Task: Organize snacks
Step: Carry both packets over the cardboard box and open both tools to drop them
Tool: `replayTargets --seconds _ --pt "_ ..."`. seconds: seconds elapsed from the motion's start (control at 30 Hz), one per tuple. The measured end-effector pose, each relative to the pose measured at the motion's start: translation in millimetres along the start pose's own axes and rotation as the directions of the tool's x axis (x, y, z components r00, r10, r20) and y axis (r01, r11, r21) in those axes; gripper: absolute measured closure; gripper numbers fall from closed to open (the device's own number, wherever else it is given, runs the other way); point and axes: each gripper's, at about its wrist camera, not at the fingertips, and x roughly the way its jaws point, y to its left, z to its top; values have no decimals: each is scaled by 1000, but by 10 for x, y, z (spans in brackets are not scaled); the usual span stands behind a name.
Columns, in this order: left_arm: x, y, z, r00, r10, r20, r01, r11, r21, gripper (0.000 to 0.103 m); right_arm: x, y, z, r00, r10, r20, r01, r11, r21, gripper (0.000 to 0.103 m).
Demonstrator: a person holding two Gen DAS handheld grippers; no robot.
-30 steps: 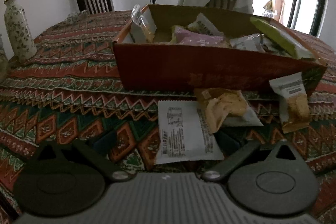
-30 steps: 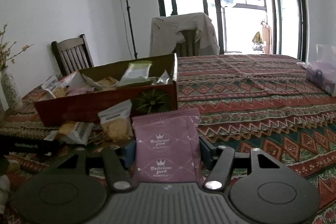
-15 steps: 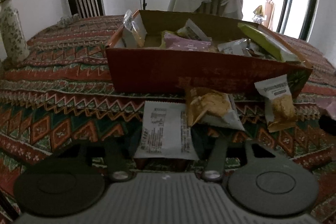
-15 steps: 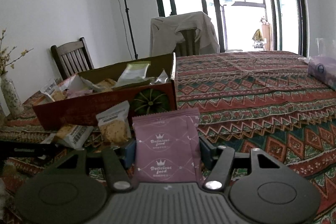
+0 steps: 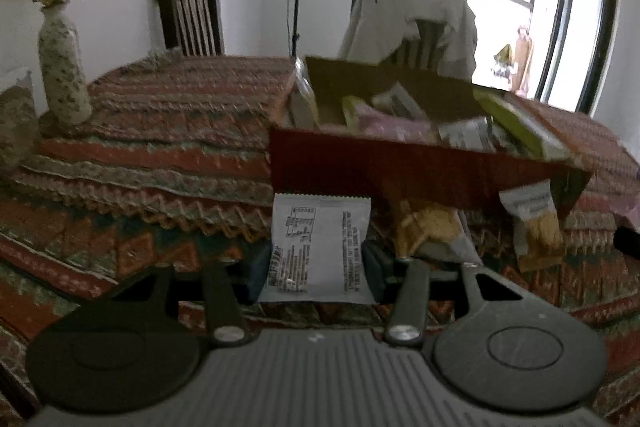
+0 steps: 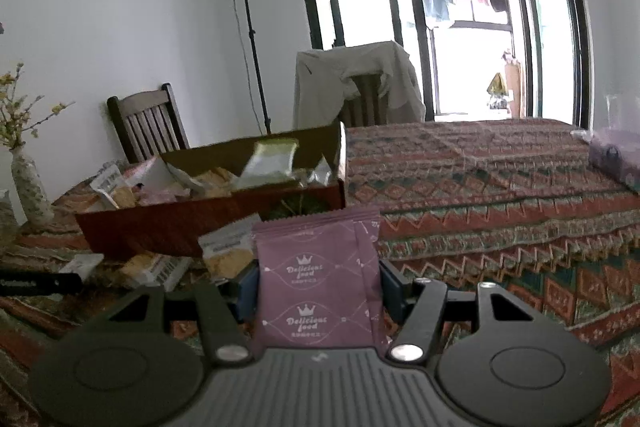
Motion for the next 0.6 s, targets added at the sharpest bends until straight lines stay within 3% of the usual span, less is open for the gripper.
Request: replayTargets --seconds 0.27,0.6 --pt "-195 16 293 995 -14 100 16 1000 -15 53 -6 153 255 999 14 51 -12 999 -37 43" --pt "-214 -199 818 975 -78 210 80 997 0 53 152 419 682 992 48 116 -40 996 -76 43"
